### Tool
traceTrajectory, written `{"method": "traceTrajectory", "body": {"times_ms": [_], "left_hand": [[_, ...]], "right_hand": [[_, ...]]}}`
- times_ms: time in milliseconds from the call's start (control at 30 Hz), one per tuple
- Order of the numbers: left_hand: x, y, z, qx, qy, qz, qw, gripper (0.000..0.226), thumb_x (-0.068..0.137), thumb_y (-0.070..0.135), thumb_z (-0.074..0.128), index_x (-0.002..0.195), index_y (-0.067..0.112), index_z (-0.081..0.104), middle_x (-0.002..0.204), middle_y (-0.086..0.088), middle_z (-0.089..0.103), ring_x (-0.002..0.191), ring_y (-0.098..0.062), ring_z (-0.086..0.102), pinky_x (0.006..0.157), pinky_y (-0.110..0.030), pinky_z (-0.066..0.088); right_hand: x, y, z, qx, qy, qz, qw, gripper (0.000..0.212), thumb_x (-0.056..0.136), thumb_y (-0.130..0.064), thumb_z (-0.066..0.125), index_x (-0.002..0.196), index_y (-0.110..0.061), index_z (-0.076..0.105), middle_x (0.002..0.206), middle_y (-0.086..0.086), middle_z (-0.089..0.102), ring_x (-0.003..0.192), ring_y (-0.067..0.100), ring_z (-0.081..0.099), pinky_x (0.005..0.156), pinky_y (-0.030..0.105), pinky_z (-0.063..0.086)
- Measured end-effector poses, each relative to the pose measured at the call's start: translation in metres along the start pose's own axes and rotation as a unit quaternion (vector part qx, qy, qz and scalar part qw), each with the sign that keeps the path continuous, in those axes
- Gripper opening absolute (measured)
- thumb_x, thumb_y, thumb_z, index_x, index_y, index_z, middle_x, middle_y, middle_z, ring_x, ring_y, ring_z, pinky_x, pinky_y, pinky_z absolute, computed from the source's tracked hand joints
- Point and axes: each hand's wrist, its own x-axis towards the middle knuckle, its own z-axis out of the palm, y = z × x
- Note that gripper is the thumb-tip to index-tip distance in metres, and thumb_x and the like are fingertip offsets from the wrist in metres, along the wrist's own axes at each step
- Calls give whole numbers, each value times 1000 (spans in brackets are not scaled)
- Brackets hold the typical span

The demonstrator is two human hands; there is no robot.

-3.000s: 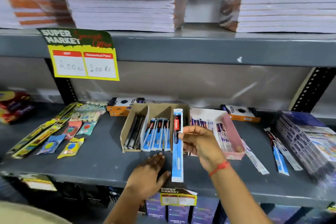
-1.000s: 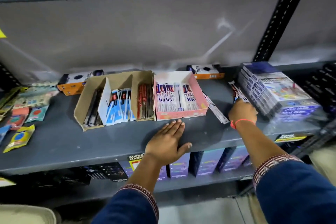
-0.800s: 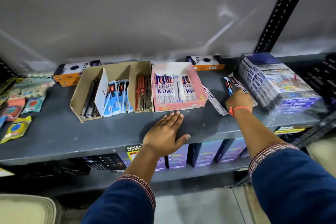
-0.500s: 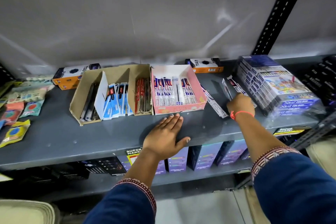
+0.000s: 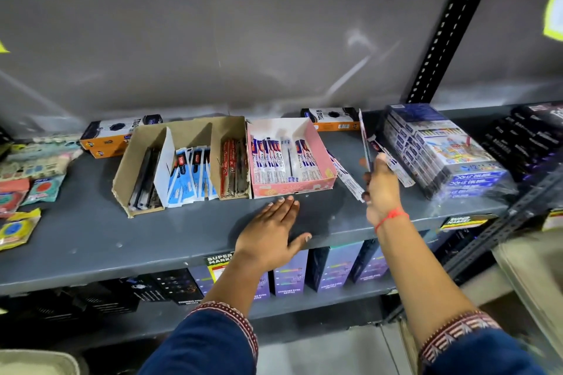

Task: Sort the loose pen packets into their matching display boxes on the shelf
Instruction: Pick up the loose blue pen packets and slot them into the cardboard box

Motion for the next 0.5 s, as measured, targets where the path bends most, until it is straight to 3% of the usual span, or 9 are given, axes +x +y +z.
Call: {"method": "traceTrajectory", "body": {"times_ms": [100,200,367,500], "left_hand": [[0,0,-4,-10,2,8,1000,70,95,57,23,149,14,8,157,-4,6,143,-16,3,116,-29,1],[-5,-6,-10,-42,10,5,999,64,98,50,28,148,14,14,157,-2,11,142,-15,8,113,-25,3],[-31,-39,-10,-43,23,-82,995,57,98,52,25,146,22,24,154,6,22,139,-14,22,107,-30,28],[-48,-55,-12,-41,50,-158,985,87,78,64,-1,144,18,30,152,1,30,139,-15,23,109,-29,25]], "right_hand": [[-27,3,12,56,-65,30,996,30,93,-15,45,66,-20,56,57,-4,45,47,7,30,43,18,21],[-50,8,21,116,-160,50,979,26,88,-4,54,67,-20,60,56,-11,62,43,1,43,46,15,31],[-69,16,34,139,-239,4,961,29,85,10,51,66,-8,62,53,-9,68,45,-1,60,44,10,44],[-85,27,47,153,-252,-3,956,25,81,12,55,70,-10,61,50,-11,68,51,-1,63,53,10,48]]}}
